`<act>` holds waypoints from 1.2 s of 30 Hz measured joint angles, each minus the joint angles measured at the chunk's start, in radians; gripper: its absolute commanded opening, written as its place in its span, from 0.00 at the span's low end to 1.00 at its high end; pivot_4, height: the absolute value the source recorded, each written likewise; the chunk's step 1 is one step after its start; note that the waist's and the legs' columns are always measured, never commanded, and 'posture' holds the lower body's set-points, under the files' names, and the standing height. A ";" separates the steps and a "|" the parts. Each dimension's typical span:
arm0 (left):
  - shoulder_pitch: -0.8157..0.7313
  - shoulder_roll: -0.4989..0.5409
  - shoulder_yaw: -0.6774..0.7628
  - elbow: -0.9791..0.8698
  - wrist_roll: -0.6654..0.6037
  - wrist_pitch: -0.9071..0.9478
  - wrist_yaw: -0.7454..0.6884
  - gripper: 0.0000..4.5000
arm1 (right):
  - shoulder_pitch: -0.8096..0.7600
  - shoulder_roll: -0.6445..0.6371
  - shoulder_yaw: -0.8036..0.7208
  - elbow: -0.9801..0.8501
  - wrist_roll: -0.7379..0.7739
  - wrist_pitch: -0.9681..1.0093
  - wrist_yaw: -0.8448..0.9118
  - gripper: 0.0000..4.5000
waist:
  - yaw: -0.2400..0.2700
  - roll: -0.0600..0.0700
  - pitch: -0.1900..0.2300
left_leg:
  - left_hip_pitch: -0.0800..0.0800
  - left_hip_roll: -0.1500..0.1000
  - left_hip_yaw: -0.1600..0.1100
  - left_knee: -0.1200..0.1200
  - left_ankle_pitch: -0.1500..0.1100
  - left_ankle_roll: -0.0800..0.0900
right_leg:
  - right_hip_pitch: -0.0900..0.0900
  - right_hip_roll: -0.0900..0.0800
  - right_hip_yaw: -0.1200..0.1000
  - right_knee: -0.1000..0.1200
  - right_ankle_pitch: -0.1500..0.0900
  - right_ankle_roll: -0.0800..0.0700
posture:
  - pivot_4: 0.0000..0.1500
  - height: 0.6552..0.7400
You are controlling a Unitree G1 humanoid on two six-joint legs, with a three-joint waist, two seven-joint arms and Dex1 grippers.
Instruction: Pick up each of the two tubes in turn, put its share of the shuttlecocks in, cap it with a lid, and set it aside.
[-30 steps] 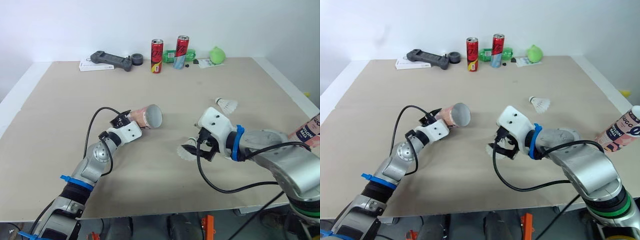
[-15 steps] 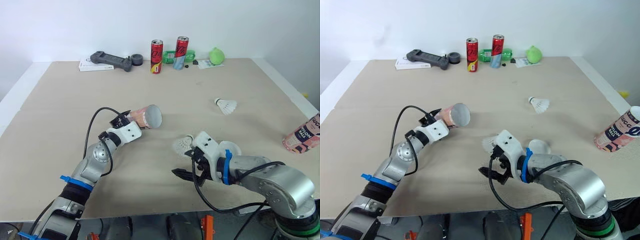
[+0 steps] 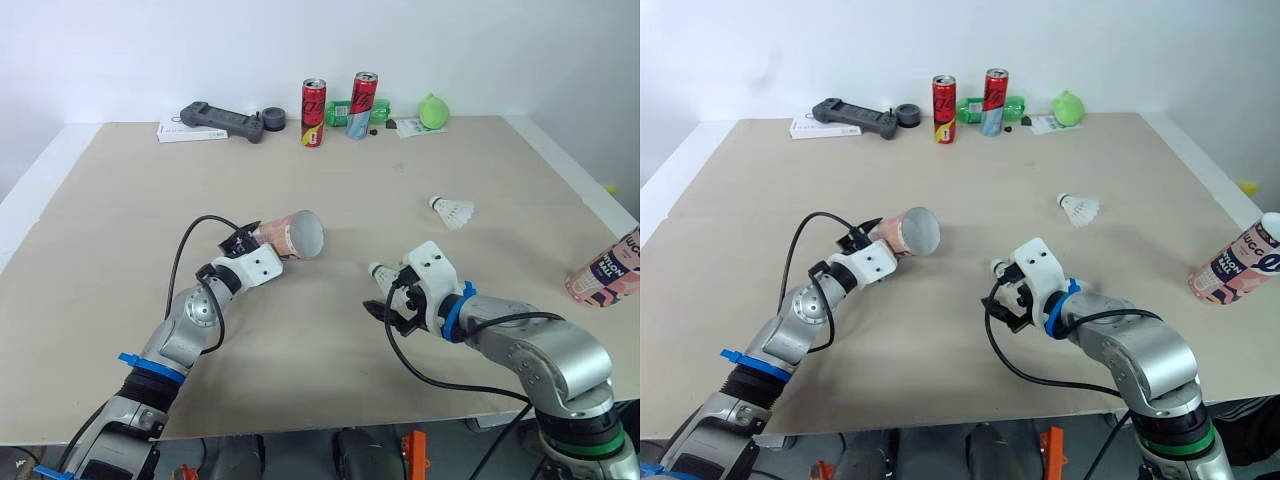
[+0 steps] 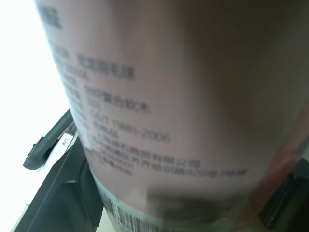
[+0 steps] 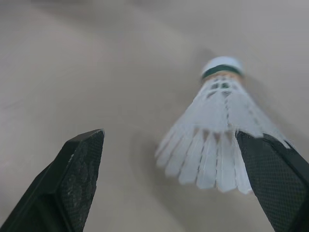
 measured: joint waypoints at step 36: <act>-0.003 -0.002 -0.003 -0.001 0.002 0.008 0.001 0.78 | -0.298 0.182 0.252 0.227 -0.097 -0.415 0.195 0.06 | -0.001 0.000 0.000 | 0.000 0.000 -0.001 0.000 0.000 0.000 | 0.000 0.001 0.000 0.000 0.001 0.001 | 1.00 1.00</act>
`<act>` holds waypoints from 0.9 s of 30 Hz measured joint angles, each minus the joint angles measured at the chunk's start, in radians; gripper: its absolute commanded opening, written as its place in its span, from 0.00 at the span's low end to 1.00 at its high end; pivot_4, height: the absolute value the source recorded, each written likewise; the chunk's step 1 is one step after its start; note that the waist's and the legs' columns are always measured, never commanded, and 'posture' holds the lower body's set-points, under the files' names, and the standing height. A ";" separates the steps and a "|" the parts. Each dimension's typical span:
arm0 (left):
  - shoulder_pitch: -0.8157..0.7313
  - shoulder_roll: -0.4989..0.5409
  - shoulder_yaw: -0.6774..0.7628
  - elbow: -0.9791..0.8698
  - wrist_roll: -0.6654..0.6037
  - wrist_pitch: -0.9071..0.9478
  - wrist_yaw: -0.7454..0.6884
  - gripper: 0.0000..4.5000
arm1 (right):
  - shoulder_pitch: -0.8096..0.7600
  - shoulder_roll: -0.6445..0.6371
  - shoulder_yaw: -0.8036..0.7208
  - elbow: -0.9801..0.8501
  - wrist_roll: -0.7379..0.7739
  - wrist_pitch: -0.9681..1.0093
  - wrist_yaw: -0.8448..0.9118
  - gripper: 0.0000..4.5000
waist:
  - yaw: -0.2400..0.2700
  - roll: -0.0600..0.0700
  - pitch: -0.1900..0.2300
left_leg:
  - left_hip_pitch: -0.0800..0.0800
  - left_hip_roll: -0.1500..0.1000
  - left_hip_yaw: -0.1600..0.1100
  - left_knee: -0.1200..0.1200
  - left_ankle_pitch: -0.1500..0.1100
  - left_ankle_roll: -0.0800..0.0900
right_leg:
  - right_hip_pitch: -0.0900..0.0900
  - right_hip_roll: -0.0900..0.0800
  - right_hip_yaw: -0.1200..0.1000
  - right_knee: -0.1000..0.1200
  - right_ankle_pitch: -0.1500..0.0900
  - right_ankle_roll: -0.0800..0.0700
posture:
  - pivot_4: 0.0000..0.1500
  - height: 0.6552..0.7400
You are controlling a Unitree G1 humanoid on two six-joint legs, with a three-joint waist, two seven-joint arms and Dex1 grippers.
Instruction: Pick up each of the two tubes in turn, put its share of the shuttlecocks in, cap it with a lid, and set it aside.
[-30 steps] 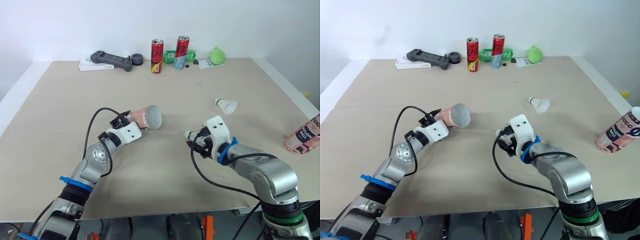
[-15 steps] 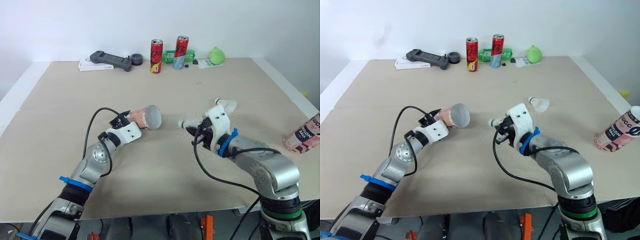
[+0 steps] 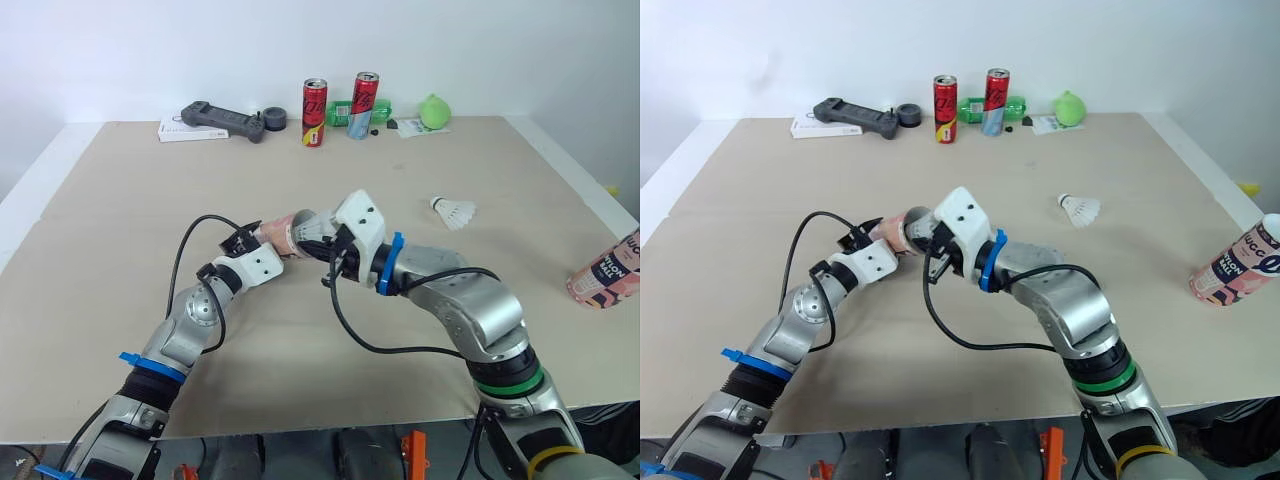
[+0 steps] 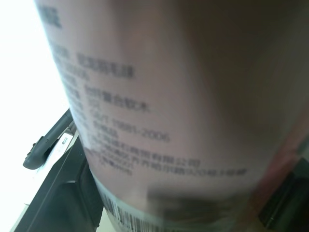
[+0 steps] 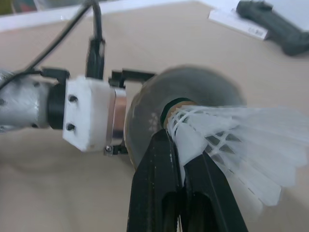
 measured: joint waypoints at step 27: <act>0.000 -0.014 0.004 0.001 -0.001 0.015 0.003 0.78 | 0.112 -0.037 -0.508 0.383 -0.105 -0.166 -0.378 1.00 | 0.001 0.001 0.000 | 0.001 0.000 0.001 0.000 0.001 0.002 | 0.001 0.000 0.001 0.000 0.001 -0.001 | 1.00 1.00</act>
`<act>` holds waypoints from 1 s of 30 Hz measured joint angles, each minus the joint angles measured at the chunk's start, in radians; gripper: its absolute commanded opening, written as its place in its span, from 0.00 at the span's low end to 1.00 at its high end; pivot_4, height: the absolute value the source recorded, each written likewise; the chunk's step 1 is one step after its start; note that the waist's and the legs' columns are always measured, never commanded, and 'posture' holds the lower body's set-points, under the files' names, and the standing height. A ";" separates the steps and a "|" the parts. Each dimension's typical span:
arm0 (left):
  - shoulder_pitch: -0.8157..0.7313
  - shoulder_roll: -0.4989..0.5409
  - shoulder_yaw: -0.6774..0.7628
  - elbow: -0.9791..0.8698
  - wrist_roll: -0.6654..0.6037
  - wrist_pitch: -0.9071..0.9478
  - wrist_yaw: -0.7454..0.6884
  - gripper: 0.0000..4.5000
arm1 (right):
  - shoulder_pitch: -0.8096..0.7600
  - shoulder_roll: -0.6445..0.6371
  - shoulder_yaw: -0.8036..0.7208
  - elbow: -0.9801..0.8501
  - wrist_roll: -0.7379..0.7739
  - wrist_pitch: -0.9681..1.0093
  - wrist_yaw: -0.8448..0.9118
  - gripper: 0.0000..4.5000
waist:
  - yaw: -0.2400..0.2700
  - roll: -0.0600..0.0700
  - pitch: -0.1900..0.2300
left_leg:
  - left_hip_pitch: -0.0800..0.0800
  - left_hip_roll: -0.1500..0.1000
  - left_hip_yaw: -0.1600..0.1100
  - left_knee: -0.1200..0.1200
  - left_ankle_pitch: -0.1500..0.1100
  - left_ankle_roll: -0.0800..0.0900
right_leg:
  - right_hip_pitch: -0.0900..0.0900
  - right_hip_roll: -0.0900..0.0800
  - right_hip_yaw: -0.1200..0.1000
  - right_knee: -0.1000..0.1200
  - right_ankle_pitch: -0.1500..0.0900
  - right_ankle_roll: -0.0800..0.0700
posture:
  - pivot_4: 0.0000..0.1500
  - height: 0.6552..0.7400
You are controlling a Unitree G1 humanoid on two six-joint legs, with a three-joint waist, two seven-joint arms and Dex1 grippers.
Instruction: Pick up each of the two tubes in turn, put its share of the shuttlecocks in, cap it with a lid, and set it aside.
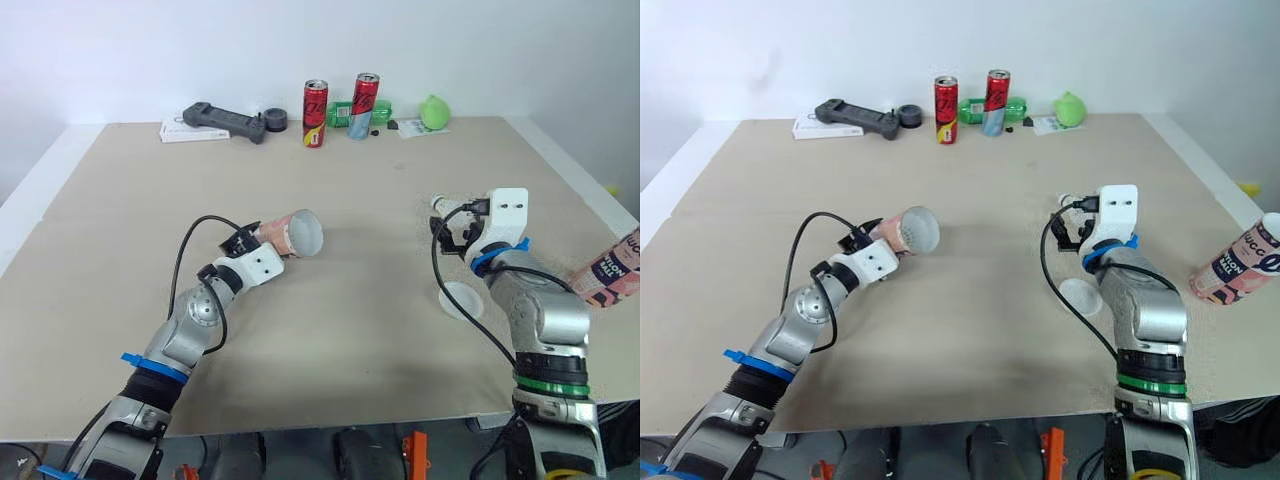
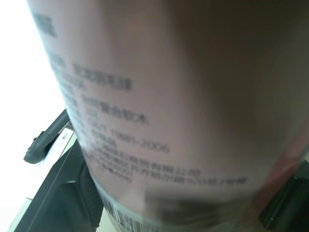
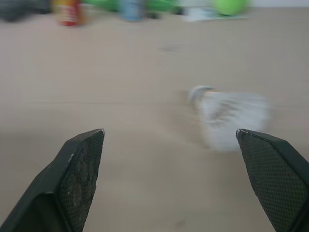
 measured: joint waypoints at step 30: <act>0.002 -0.001 0.000 -0.006 0.001 0.004 0.003 0.78 | -0.415 0.034 0.021 0.985 -0.106 -0.557 0.000 0.01 | -0.002 0.004 0.002 | 0.000 -0.001 0.000 -0.001 0.000 0.000 | 0.000 0.000 0.001 0.000 0.002 0.005 | 1.00 1.00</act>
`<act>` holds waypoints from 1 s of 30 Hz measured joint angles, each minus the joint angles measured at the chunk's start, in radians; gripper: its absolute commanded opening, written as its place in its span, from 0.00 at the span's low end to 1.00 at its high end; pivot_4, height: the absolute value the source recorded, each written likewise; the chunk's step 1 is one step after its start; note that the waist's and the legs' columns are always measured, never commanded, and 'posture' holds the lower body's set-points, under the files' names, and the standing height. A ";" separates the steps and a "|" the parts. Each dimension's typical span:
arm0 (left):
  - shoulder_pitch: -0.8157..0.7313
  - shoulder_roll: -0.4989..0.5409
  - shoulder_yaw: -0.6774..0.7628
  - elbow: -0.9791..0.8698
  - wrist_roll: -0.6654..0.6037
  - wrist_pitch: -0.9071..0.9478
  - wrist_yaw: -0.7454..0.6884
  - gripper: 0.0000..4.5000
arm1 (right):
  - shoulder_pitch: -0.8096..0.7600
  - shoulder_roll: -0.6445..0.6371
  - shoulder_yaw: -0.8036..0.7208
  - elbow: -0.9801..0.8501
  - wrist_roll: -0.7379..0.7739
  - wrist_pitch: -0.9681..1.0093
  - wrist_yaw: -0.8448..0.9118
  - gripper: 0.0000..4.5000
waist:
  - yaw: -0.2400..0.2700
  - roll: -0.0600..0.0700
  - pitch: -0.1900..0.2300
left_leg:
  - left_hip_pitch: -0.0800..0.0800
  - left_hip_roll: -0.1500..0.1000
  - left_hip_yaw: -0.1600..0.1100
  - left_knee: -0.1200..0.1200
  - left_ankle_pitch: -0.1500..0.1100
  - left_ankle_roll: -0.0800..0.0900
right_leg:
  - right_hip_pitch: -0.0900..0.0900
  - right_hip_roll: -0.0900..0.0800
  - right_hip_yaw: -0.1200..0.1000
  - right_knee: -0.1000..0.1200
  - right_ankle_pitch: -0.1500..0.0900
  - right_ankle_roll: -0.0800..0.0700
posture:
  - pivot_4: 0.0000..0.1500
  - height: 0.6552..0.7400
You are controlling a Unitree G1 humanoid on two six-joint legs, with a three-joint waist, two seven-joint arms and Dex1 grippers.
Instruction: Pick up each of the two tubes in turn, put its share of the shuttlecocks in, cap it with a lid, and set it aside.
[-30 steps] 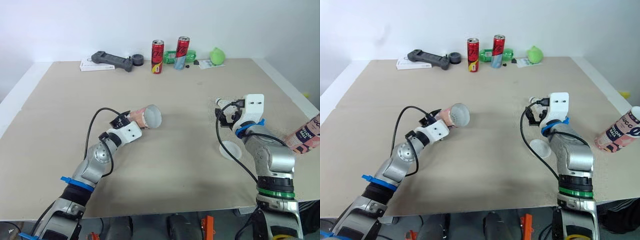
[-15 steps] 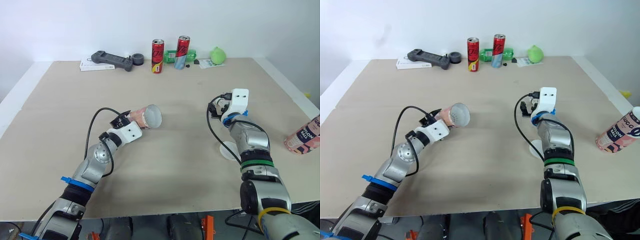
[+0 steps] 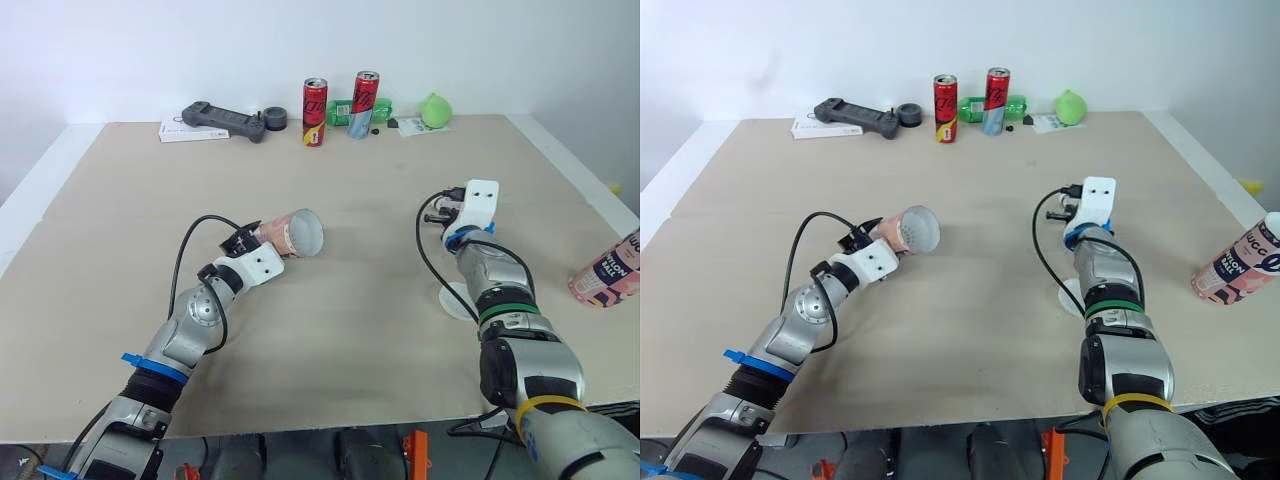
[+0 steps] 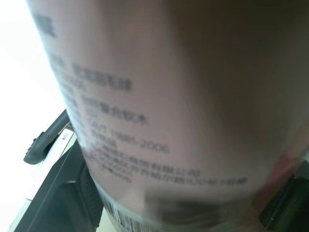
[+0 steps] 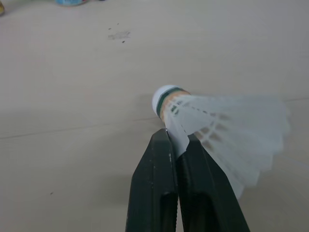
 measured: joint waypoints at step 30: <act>-0.006 0.004 -0.001 0.011 -0.002 -0.007 -0.004 0.78 | 0.391 -0.059 0.262 -1.395 0.493 0.682 0.437 0.01 | 0.001 0.004 -0.001 | 0.000 0.000 -0.002 -0.002 0.000 0.000 | 0.000 0.001 0.000 0.000 -0.003 -0.002 | 1.00 1.00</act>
